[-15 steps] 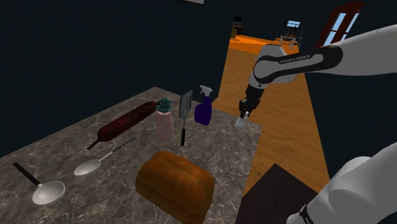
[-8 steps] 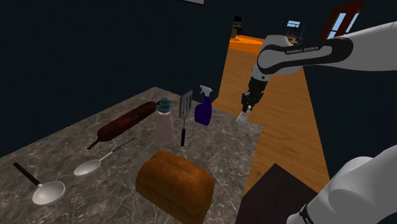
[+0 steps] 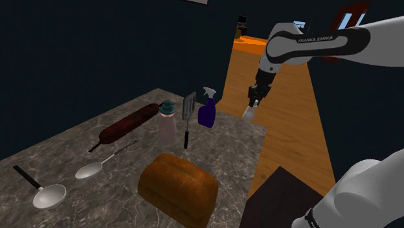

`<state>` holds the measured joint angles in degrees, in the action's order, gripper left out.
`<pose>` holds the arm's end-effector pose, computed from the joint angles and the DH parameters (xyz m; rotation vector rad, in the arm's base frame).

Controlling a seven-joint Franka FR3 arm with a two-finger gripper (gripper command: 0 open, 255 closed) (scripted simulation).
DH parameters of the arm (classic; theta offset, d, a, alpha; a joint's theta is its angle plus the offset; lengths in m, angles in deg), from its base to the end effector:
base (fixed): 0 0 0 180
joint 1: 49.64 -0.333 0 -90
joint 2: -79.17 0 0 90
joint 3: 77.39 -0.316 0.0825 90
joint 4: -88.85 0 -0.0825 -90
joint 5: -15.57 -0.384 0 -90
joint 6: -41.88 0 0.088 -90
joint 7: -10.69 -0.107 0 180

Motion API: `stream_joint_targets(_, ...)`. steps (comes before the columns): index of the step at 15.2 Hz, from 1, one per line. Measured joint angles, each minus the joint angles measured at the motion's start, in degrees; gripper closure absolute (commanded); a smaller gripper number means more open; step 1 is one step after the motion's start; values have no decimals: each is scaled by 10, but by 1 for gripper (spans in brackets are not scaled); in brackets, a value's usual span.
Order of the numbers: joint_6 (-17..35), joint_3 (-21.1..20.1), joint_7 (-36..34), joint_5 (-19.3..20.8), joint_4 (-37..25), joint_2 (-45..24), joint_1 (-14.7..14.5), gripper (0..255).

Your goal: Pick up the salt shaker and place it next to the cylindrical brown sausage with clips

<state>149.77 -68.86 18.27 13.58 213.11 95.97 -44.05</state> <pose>0.4534 -0.1164 0.5151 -3.0622 0.1818 -0.0279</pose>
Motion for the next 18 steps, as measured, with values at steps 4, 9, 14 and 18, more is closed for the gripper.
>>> stream_joint_targets(4,-31,-1,-2,1,-29,2,0,255)
stream_joint_targets(9,-36,-26,-41,-8,-51,-13,-17,255)
stream_joint_targets(14,-34,-69,-107,-20,-79,-39,-45,255)
stream_joint_targets(18,-26,-102,-159,-25,-105,-69,-67,255)
